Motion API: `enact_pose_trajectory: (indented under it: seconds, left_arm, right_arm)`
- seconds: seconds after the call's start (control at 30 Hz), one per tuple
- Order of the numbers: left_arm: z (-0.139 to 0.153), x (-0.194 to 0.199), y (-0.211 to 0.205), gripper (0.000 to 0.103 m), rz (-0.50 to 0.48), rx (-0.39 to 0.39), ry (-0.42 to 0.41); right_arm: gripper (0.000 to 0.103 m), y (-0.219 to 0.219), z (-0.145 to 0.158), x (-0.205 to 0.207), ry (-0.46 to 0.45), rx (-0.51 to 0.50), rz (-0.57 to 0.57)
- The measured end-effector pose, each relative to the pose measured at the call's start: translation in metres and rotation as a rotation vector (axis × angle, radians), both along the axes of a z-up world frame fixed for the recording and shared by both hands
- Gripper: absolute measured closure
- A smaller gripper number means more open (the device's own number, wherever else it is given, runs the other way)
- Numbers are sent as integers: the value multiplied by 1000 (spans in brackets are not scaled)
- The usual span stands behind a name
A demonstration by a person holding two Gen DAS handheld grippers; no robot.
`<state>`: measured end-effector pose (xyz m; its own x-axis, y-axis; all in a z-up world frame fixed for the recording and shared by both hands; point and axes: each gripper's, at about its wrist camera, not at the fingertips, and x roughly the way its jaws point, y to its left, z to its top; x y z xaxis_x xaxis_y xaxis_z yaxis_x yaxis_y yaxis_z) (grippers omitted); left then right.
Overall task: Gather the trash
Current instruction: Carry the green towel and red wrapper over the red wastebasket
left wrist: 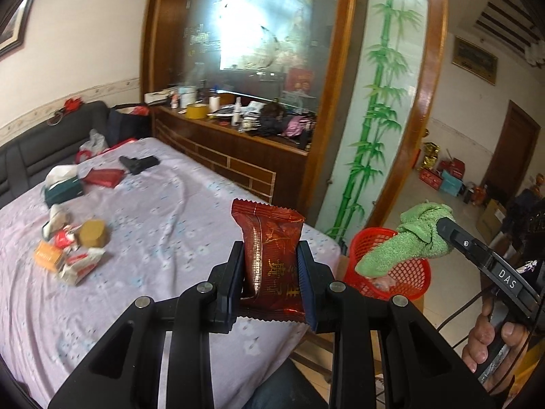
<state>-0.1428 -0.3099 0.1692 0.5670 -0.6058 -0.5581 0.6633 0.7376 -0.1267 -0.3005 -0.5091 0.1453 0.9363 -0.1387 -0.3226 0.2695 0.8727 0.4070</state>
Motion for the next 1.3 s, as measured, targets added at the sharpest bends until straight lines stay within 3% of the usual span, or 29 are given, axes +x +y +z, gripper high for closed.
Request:
enact_pose_trajectory:
  seconds: [0.5,0.83,1.3]
  left_arm:
    - [5,-6,-81,75,-198,-7,10]
    - [-8,-7,-132,75,-374,-33,80]
    - [-47,-7,-199,75,-446,52,137]
  right_arm:
    - [57,-47,4,-32,-9,12,-157]
    - [57,-68,7,-45,-9,14,-252]
    - [57,-99,-11,-55,49,36,-362]
